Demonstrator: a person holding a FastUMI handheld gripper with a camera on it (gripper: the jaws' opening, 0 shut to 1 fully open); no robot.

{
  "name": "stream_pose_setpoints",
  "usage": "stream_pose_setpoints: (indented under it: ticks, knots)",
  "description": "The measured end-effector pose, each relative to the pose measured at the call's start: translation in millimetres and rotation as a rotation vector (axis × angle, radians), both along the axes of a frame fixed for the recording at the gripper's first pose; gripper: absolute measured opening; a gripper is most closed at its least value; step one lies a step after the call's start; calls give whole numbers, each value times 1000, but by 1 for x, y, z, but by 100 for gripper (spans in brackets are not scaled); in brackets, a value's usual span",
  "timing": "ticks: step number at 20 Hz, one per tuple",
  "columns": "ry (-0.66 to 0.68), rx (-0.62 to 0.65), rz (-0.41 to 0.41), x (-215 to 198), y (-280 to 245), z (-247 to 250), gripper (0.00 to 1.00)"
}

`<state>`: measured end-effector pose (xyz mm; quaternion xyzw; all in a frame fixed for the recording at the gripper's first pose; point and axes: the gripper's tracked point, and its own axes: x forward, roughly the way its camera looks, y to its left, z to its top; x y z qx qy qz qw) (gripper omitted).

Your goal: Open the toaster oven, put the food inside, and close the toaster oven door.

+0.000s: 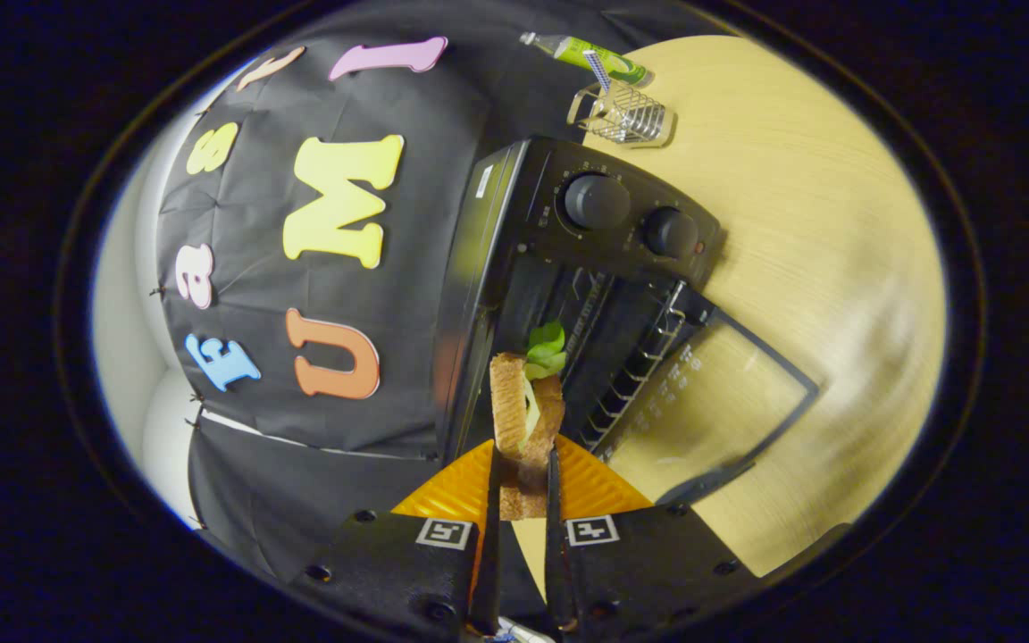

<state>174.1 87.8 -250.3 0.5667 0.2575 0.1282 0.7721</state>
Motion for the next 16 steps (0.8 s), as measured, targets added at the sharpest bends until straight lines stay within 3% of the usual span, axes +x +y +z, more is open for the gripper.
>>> stream_pose_setpoints:
  ticks: [6, 10, 13, 15, 16]
  knots:
    - [-83, 22, -96, 65, 21, -27, 25]
    - [-90, -5, -81, 79, 37, -41, 28]
    - [-110, -82, -28, 82, 49, -39, 43]
    - [-106, -162, -1, 83, 53, -41, 66]
    - [-103, -195, 18, 76, 50, -39, 68]
